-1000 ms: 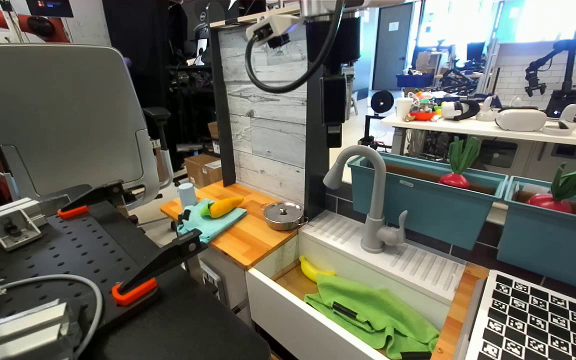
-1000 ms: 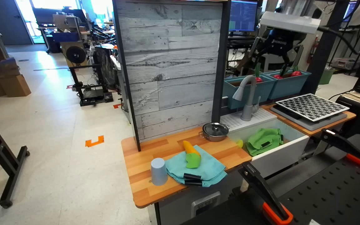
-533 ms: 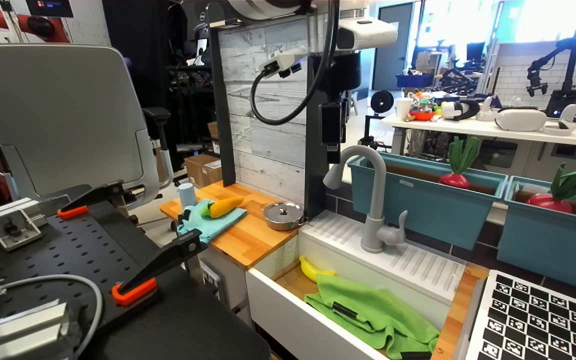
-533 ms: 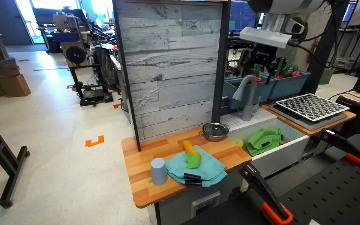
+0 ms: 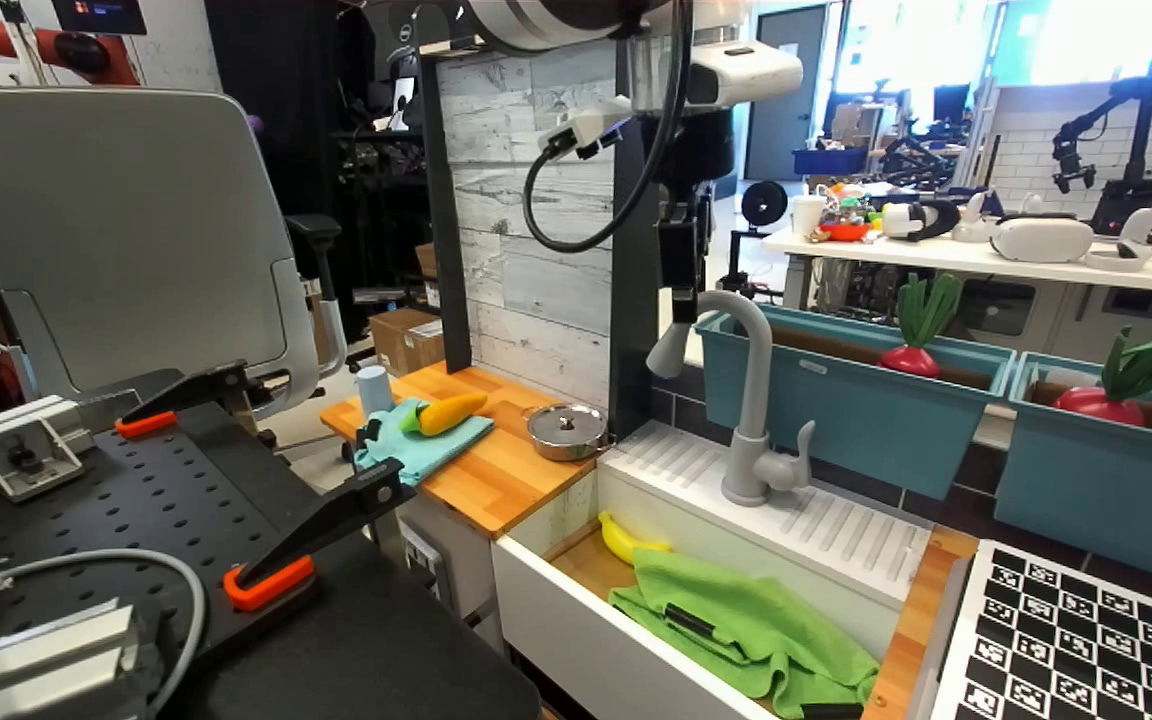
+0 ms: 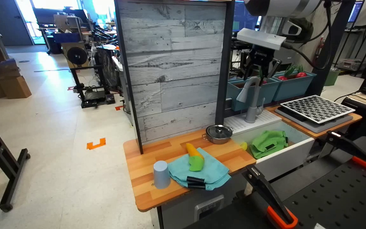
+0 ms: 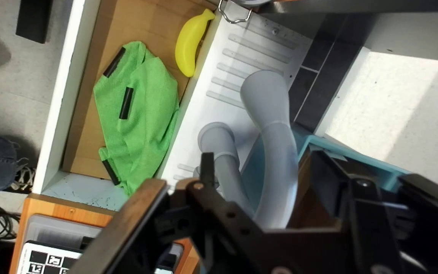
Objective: Move the tap nozzle to the right
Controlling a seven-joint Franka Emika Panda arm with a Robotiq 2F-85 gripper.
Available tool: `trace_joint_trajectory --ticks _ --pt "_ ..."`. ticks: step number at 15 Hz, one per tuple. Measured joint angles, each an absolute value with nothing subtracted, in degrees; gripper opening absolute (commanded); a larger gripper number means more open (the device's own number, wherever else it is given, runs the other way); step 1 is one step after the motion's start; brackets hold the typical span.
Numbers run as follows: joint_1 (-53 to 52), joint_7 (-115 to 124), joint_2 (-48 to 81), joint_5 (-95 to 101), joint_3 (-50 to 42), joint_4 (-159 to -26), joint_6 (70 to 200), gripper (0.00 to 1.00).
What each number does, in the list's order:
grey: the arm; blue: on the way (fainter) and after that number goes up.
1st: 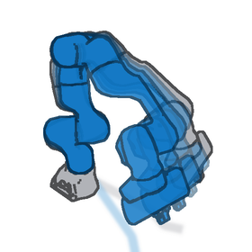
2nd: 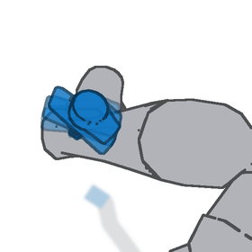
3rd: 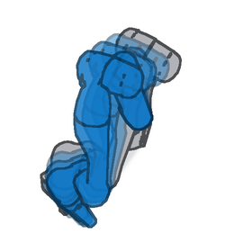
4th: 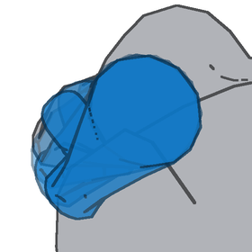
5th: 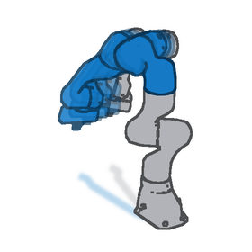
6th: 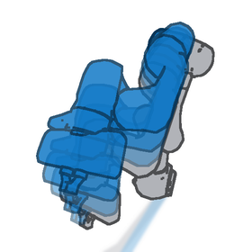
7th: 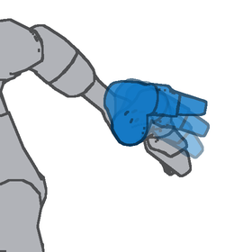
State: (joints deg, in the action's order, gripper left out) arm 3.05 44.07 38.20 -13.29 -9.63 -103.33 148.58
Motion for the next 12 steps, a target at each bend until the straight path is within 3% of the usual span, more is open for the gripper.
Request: trace_joint_trajectory --ticks 4,5,12 --pt "3.03 44.07 38.7 -13.27 -9.67 -102.61 148.54 0.05" --pt "2.98 44.07 38.74 -13.27 -9.67 -102.39 148.54 0.03" --pt "3.01 41.72 38.59 -13.15 -9.67 -102.67 148.54 0.06"
